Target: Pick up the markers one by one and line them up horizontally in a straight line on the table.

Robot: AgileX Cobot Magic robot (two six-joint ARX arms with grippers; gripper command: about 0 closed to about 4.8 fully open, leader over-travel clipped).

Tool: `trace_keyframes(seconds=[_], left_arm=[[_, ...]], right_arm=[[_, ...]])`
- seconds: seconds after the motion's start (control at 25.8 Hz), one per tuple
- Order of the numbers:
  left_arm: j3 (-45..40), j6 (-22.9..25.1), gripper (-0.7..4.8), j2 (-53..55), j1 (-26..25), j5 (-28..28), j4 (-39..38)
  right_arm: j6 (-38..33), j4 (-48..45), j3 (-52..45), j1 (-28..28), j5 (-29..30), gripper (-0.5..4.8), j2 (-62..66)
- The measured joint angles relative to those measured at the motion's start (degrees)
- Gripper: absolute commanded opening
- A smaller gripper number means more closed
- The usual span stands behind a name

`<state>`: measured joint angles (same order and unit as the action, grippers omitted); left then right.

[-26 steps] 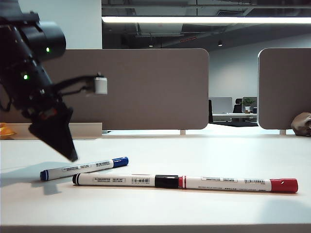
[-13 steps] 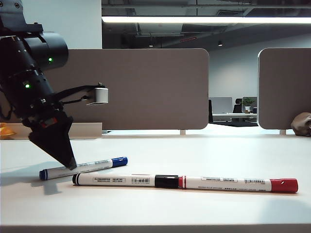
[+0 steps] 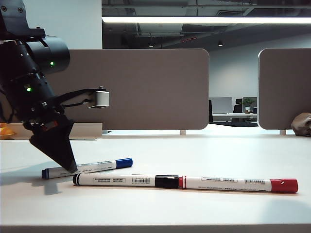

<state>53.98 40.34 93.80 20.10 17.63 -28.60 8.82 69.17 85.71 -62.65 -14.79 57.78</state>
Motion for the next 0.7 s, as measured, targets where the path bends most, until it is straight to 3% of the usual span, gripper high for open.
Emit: trace_keyframes(seconds=[0.31, 0.5, 0.7], left_arm=[[-0.04, 1.90, 0.94, 0.57, 0.02, -0.13, -0.72], [-0.04, 2.16, 0.64, 0.57, 0.02, -0.68, -0.70], [0.24, 3.26, 0.43, 0.22, 0.13, -5.14, -1.44]], right_arm=[[0.00, 0.22, 0.00, 0.00, 0.26, -0.01, 0.00], [-0.02, 0.24, 0.00, 0.00, 0.46, -0.01, 0.00], [-0.02, 0.24, 0.00, 0.00, 0.46, -0.01, -0.02]])
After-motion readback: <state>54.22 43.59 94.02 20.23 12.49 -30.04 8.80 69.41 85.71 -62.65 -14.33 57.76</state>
